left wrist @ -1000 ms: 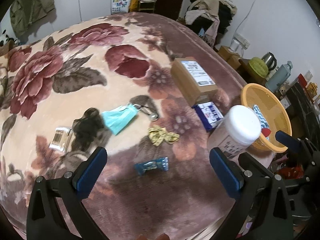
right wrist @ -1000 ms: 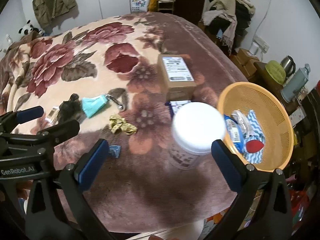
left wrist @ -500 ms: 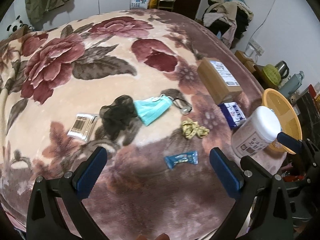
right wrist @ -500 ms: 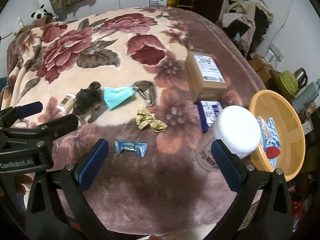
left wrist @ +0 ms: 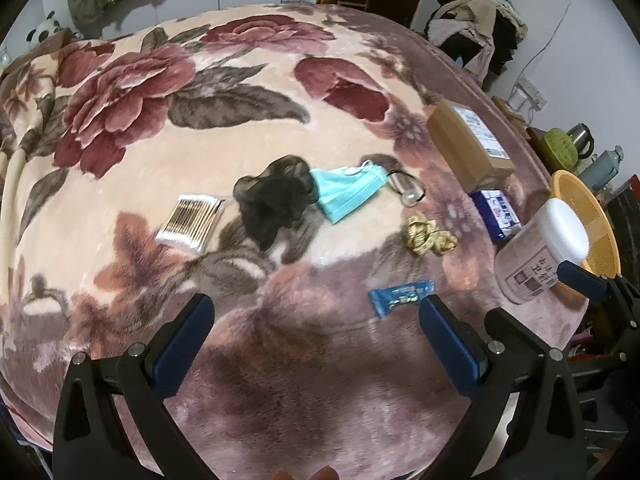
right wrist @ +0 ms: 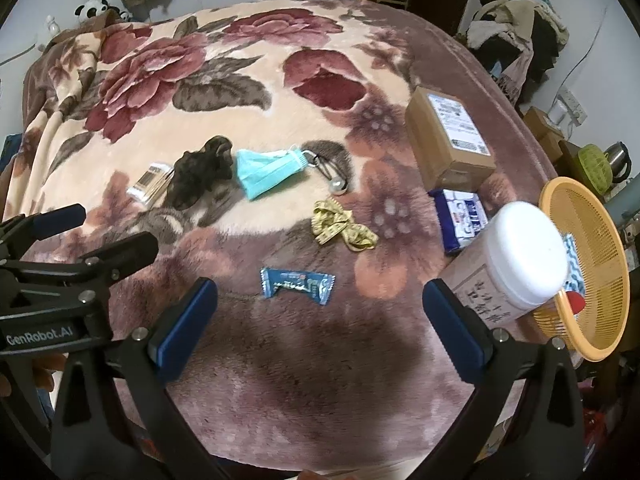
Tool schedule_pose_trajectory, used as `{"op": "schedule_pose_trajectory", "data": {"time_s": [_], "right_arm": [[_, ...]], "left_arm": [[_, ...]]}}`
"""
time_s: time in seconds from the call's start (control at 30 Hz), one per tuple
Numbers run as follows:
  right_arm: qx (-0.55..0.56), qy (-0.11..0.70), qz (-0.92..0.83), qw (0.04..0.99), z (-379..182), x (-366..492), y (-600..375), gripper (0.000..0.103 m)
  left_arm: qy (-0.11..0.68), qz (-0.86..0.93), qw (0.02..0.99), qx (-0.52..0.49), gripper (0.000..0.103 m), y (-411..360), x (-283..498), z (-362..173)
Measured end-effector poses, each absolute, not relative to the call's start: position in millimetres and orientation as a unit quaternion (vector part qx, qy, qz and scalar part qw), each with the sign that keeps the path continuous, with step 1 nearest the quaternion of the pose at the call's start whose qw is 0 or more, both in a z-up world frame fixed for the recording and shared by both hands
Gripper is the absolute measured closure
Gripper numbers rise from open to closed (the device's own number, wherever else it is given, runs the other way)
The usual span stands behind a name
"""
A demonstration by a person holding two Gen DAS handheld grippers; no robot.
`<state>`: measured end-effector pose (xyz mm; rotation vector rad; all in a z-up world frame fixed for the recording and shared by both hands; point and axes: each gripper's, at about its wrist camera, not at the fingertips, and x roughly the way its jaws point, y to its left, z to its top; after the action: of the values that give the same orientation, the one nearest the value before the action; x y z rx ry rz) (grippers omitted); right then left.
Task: Organize soft objects
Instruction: 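Grasp the blue candy wrapper with the right gripper while the left grasps the cotton swab pack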
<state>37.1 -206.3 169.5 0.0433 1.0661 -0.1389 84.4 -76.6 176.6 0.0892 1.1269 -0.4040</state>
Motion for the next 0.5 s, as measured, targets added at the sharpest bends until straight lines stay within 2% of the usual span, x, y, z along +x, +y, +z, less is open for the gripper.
{"op": "schedule_pose_trajectory", "data": {"time_s": [0.5], "right_arm": [[0.027, 0.542, -0.054, 0.838, 130, 54, -194, 0.000]], "left_arm": [[0.563, -0.163, 0.810, 0.027, 0.001, -43, 102, 133]]}}
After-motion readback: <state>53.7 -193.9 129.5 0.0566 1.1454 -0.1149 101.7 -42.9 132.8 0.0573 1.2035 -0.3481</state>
